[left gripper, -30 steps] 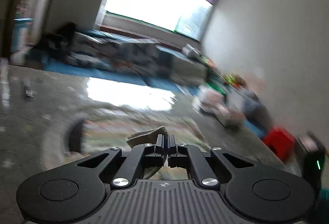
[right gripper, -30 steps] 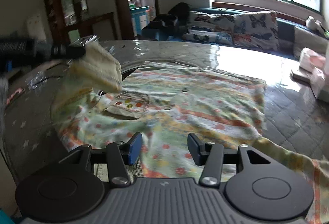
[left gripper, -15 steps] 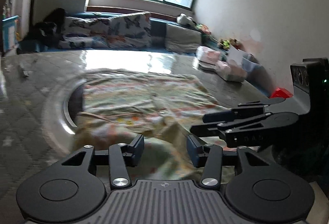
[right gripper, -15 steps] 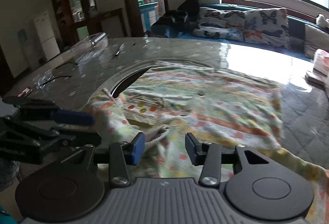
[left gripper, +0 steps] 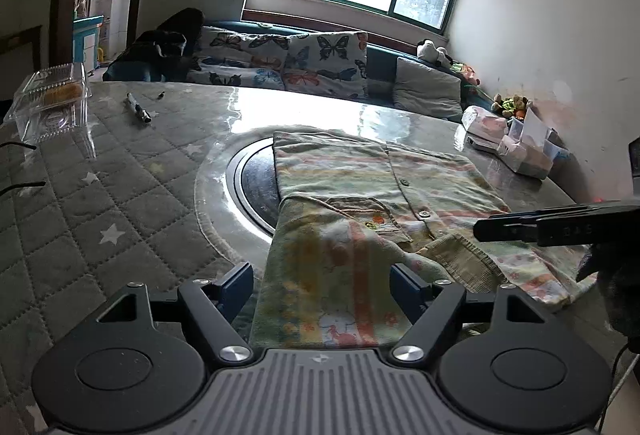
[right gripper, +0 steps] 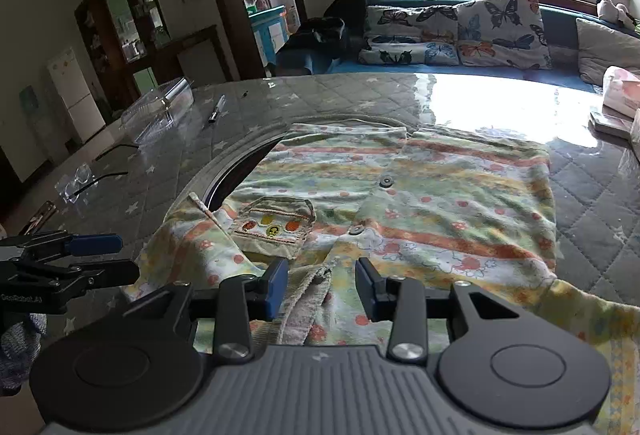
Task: Fold clothes
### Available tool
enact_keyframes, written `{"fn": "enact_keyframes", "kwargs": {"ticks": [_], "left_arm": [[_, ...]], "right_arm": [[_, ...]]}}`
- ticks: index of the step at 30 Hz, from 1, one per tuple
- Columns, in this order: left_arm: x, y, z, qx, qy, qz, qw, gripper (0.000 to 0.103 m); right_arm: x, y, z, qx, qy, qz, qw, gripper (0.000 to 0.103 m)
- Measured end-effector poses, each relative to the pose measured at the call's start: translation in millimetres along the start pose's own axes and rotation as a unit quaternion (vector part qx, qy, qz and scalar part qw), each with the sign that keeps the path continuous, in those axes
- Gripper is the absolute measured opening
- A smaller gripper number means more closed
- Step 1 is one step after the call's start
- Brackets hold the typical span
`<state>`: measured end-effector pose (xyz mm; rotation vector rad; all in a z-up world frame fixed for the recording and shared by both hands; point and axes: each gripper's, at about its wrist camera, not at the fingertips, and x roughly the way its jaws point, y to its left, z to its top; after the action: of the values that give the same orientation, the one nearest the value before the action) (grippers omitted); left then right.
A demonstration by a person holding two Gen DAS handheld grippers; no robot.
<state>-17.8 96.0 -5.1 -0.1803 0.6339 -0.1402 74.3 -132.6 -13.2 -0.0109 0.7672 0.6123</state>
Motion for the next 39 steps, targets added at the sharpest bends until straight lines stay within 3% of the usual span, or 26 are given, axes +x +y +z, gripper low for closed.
{"fn": "enact_keyframes", "kwargs": {"ticks": [6,13,21,26,39], "left_arm": [[-5.3,-2.8,-1.1,0.010,-0.010,0.001,0.9999,0.089],[-6.2,3.1,-4.9,0.000,-0.004,0.011,0.9999,0.093],[-5.6,1.8,-6.8,-0.004,-0.001,0.006,1.0000,0.095],[-3.8,0.5,-8.6,-0.006,0.003,0.005,1.0000,0.096],[5.2,-6.0,-10.1,0.007,0.012,0.011,0.9998,0.098]], "right_arm": [[21.8,9.2,-2.5,-0.022,0.022,-0.003,1.000,0.036],[30.3,12.1,-7.6,-0.026,0.034,-0.012,0.999,0.023],[27.8,13.2,-10.3,-0.019,0.034,-0.022,0.999,0.024],[21.3,21.5,-9.4,-0.036,0.018,-0.031,0.999,0.007],[-31.4,22.1,25.1,-0.048,-0.066,-0.056,0.995,0.007]]}}
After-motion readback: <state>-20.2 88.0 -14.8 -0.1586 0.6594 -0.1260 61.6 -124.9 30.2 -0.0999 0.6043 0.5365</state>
